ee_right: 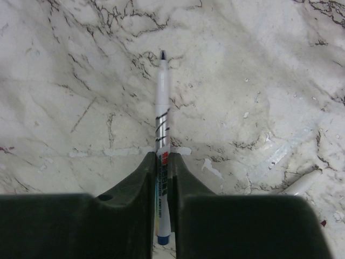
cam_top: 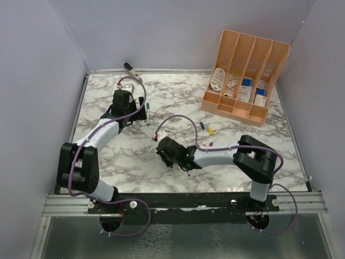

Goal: Insert the pens into the pen caps

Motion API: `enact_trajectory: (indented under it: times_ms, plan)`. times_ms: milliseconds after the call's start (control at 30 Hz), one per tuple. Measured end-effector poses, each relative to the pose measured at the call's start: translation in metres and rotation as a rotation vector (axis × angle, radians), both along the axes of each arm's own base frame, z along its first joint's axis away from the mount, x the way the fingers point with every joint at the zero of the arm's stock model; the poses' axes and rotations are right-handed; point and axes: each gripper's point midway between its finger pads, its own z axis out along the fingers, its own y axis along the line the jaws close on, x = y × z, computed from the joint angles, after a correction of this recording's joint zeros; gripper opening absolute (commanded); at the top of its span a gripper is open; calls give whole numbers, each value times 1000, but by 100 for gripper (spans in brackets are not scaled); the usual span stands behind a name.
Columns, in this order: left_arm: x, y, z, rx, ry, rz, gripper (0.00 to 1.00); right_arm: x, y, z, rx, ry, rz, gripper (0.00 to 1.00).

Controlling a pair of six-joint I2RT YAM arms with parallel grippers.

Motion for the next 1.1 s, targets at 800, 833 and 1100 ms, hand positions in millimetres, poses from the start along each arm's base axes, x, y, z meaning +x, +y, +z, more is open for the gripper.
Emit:
enact_trajectory:
  times_ms: [800,833,1100]
  plan:
    - [-25,-55,70,-297,-312,-255,92,84,-86,167,507,-324,-387,1]
    - [-28,-62,75,-330,-326,-290,91,83,-90,177,547,-346,-388,1]
    - [-68,-122,126,-527,-471,-668,92,61,-100,249,869,-485,-312,1]
